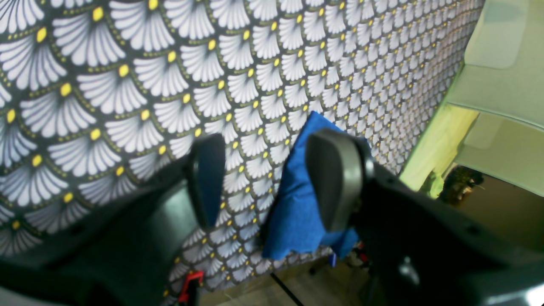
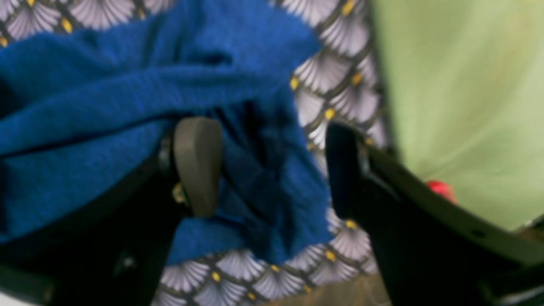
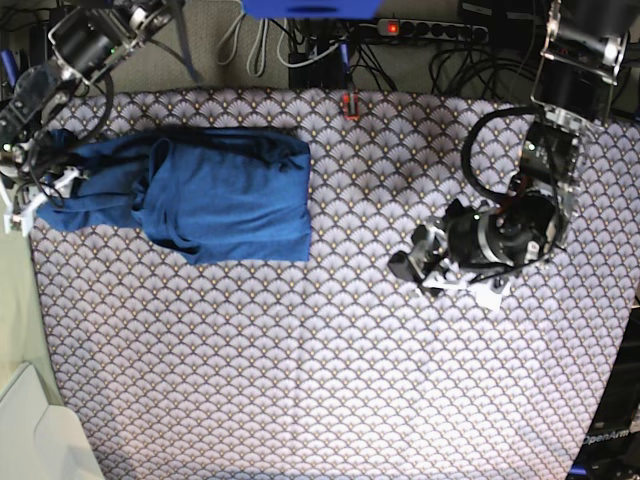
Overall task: Fold the T-shirt properly
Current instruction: 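Grasp the loose shirt edge beside the stack with the right gripper, then lift the grasped edge with the right gripper and fold it onto the stack, then press and tuck the folded edge into the stack with the right gripper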
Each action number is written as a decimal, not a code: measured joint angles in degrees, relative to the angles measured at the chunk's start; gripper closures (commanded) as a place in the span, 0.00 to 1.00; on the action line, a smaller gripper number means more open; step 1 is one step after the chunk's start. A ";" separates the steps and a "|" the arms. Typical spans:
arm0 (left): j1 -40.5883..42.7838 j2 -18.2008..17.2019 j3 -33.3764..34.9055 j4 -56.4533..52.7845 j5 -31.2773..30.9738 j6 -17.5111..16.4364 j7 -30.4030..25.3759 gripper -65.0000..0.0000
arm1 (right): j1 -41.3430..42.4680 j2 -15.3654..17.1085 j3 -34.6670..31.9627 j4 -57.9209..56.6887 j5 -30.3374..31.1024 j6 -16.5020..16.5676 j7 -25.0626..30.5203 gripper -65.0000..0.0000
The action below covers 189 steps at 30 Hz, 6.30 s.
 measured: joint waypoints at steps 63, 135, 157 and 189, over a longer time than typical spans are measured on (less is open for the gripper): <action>6.14 -3.23 -7.72 0.20 -1.42 0.04 0.15 0.48 | -4.85 -13.88 -27.43 27.58 5.88 0.00 -13.09 1.00; 12.39 -6.38 -17.03 4.17 -1.64 0.13 0.24 0.48 | -11.47 -2.43 -29.29 23.15 22.43 0.00 -7.06 0.54; 11.56 -6.36 -17.03 4.07 -1.73 0.13 0.22 0.48 | -14.03 -8.37 -39.41 20.50 22.43 -0.04 -7.21 0.54; 10.75 -6.40 -17.09 4.02 -1.84 0.09 0.26 0.48 | -2.16 -5.44 -51.82 14.86 21.92 -0.02 -8.15 0.41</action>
